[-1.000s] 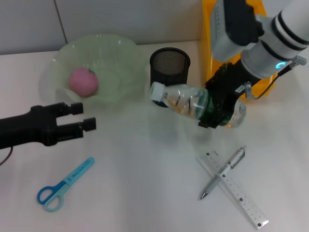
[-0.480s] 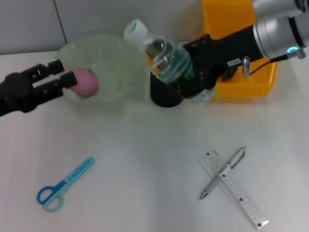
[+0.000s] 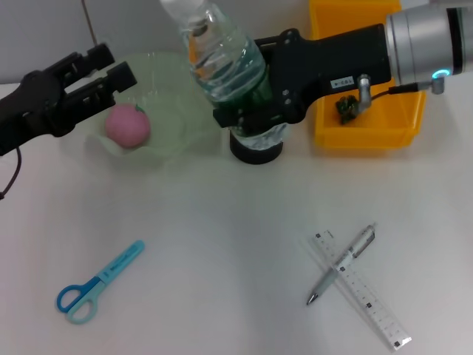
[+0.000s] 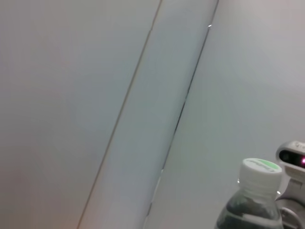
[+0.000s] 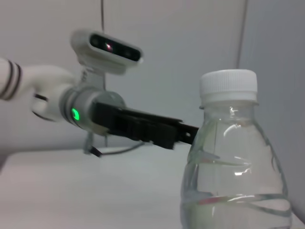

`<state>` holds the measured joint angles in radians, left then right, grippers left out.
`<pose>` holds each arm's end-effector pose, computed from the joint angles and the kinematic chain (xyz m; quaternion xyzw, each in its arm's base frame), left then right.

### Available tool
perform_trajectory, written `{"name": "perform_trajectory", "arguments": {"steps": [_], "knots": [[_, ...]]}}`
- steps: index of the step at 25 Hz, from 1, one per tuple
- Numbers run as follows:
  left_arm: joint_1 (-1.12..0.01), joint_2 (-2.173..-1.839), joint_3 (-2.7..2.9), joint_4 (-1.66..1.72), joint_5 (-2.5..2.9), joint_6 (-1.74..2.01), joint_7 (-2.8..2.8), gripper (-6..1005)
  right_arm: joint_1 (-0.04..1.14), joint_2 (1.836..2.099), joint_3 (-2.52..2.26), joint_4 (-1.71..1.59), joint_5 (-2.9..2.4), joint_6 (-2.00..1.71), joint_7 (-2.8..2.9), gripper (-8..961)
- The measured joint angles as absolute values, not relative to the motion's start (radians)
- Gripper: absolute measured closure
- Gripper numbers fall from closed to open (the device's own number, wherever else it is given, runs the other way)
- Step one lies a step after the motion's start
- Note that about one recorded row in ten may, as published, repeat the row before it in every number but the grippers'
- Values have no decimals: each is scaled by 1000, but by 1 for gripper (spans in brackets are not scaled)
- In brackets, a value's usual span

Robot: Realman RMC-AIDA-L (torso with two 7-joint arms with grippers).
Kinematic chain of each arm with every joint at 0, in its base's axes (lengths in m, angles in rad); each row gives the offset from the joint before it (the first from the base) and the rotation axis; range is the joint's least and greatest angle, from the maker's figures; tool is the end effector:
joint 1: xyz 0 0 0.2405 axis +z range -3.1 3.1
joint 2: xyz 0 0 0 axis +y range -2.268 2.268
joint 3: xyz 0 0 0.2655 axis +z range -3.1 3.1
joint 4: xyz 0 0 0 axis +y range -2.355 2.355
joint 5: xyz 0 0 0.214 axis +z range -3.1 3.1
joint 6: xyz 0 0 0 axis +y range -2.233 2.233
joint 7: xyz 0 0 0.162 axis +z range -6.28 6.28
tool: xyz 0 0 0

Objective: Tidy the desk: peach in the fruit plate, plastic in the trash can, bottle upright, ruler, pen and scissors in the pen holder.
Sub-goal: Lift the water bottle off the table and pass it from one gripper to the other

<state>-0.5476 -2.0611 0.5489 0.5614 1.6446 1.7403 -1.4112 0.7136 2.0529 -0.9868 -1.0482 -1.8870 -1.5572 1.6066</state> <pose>-0.2260 0.3515 0.0321 -0.8454 -0.2097 -0.4691 0.1459 0.1216 0.3965 0.0126 -0.9747 0.0138 0.1990 0.1004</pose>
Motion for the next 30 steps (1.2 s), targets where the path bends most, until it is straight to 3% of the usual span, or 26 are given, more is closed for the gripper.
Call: {"name": "perform_trajectory", "arguments": {"steps": [30], "knots": [[-604, -2068, 569, 476, 1605, 1817, -1281, 249, 738, 2077, -1033, -903, -1832, -1569, 1583, 192]]}}
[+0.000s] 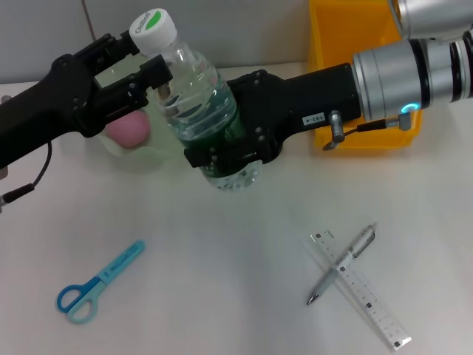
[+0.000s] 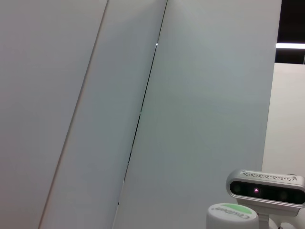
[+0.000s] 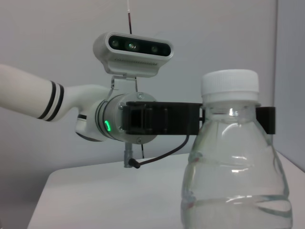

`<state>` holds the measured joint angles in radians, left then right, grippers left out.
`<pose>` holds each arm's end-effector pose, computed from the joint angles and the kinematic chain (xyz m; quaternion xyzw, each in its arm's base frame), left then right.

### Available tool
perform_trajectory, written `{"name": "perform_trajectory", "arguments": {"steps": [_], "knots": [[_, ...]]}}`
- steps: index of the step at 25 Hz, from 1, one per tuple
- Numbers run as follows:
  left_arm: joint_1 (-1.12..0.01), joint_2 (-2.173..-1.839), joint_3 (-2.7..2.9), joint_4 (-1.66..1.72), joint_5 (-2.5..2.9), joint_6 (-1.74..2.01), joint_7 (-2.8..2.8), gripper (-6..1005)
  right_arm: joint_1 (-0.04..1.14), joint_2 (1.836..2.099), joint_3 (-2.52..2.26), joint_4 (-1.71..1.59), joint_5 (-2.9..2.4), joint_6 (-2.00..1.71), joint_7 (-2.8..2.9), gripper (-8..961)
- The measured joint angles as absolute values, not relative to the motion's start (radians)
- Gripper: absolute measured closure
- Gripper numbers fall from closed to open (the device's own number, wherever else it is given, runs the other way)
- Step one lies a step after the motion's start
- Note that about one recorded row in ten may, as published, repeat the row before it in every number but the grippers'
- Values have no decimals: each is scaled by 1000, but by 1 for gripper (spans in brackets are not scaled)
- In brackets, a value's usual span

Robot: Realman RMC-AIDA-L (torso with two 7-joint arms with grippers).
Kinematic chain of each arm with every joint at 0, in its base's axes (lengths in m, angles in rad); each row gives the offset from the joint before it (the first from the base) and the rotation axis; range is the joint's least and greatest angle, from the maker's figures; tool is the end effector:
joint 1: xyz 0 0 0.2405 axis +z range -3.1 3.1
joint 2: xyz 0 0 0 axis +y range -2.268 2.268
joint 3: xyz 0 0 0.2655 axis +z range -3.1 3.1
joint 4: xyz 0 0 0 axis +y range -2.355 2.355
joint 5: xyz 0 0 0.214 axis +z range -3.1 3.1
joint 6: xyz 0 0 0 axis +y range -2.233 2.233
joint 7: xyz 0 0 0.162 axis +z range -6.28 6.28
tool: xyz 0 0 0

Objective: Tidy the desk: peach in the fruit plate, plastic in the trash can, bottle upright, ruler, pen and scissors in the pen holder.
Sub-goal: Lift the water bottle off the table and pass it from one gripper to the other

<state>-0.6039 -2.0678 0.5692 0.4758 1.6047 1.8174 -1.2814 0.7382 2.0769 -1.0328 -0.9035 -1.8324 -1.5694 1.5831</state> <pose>-0.1996 0.3476 0.0201 -0.8447 -0.1420 -0.5034 0.1137 0.1206 0.3834 -0.0222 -0.9726 0.0445 0.2257 0.0349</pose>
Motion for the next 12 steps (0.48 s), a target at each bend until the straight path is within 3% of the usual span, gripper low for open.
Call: {"name": "perform_trajectory", "arguments": {"steps": [12], "knots": [[-615, -2069, 577, 468, 1602, 1824, -1272, 248, 751, 2077, -1043, -873, -1825, -1560, 1577, 193]]}}
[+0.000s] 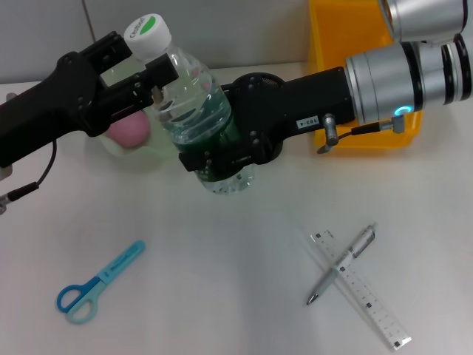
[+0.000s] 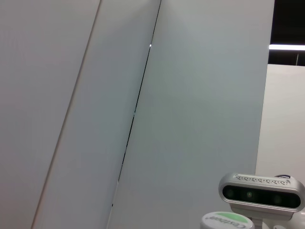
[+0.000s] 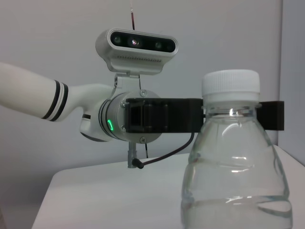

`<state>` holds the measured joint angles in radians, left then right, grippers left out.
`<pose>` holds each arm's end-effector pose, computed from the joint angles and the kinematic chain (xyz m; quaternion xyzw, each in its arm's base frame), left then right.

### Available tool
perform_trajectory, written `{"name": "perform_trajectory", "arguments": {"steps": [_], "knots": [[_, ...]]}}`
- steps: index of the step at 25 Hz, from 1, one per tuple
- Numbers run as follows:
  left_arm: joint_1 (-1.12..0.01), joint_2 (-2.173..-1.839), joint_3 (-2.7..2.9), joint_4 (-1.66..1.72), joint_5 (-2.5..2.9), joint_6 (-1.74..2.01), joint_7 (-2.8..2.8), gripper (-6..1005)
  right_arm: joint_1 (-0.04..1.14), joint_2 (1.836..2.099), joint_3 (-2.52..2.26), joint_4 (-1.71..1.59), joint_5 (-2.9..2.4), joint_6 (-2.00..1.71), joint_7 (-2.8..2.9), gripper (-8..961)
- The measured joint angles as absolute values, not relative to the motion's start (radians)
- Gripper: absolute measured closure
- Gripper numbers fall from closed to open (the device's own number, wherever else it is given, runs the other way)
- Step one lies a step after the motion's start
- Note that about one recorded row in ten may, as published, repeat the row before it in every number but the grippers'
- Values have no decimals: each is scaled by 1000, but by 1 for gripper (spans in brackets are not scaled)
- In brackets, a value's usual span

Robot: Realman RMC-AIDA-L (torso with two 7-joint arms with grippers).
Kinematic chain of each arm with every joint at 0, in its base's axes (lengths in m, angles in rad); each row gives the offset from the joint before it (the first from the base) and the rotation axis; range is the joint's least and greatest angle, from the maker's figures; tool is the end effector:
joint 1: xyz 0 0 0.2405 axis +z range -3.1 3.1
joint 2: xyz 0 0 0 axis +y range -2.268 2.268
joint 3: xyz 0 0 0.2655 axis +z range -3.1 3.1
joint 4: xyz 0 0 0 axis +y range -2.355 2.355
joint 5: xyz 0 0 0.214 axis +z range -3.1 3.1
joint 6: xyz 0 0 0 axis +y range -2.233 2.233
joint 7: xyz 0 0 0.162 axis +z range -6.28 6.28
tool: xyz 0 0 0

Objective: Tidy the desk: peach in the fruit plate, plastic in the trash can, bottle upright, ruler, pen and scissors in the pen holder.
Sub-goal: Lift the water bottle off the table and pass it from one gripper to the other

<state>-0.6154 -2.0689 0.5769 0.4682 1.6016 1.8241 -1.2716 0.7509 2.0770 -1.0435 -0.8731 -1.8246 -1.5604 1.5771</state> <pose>-0.1947 0.3480 0.0180 -0.8456 -0.1340 -0.5056 0.1065 0.1192 0.3837 -0.0278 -0.9724 0.0479 0.2268 0.0278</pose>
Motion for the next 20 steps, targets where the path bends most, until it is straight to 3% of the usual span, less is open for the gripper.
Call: {"name": "perform_trajectory", "arguments": {"steps": [20], "knots": [[-618, -2071, 596, 466, 1593, 1846, -1272, 251, 756, 2078, -1051, -857, -1819, -1554, 1574, 193]]}}
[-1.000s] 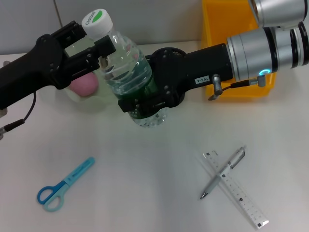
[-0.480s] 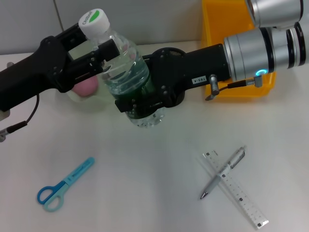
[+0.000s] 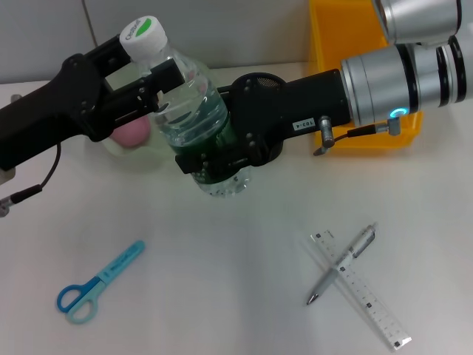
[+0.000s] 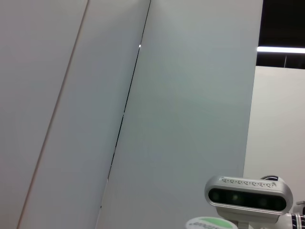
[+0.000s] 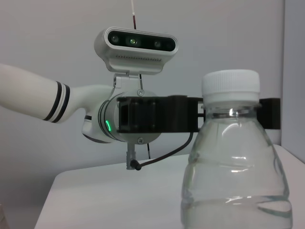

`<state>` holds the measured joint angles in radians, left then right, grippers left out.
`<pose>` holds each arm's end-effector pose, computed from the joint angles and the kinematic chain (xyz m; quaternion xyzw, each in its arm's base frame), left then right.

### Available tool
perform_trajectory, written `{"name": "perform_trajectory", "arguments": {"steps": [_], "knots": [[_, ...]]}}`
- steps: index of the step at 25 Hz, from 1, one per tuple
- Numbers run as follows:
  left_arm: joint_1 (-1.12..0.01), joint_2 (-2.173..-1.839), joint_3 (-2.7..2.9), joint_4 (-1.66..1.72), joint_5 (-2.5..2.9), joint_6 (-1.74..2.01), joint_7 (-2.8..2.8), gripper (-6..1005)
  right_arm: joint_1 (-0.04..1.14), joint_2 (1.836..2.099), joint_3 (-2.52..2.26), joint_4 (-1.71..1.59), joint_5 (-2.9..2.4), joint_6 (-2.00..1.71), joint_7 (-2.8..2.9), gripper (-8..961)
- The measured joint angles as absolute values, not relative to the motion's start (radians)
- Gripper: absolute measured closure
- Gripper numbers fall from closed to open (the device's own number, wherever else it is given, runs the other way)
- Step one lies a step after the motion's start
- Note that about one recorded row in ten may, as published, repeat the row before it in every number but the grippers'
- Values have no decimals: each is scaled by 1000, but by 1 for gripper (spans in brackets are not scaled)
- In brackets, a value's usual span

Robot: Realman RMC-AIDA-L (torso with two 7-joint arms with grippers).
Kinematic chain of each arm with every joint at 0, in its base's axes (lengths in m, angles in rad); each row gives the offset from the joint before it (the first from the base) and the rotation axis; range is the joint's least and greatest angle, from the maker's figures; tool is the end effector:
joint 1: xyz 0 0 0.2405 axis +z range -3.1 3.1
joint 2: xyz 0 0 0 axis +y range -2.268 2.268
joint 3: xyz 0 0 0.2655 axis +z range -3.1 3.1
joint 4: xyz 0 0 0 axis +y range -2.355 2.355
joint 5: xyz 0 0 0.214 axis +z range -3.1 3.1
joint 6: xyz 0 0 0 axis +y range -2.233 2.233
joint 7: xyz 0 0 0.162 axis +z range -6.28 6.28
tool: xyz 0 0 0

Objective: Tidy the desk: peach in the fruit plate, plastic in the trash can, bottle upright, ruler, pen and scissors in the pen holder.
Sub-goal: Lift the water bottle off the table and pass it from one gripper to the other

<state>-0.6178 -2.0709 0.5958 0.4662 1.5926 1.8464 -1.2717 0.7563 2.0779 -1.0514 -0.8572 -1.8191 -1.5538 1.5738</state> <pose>-0.1906 0.3442 0.0162 -0.8462 -0.1269 -0.5095 0.0911 0.1186 0.3835 -0.0313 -0.9722 0.0502 0.2275 0.0241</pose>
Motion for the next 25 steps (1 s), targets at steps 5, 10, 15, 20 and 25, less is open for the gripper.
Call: {"name": "perform_trajectory", "arguments": {"steps": [5, 10, 15, 20, 25], "knots": [[-619, -2070, 598, 462, 1584, 1848, -1272, 253, 756, 2079, -1051, -857, -1819, -1554, 1574, 192], [-619, -2070, 598, 457, 1583, 1848, -1272, 254, 756, 2079, -1052, -857, -1819, -1554, 1572, 192], [-618, -2069, 598, 457, 1583, 1848, -1272, 256, 756, 2079, -1052, -857, -1819, -1556, 1564, 193], [-618, -2069, 598, 457, 1583, 1845, -1272, 258, 756, 2079, -1054, -858, -1819, -1558, 1562, 193], [-618, -2069, 597, 457, 1583, 1845, -1272, 259, 756, 2079, -1054, -857, -1820, -1556, 1562, 193]]}}
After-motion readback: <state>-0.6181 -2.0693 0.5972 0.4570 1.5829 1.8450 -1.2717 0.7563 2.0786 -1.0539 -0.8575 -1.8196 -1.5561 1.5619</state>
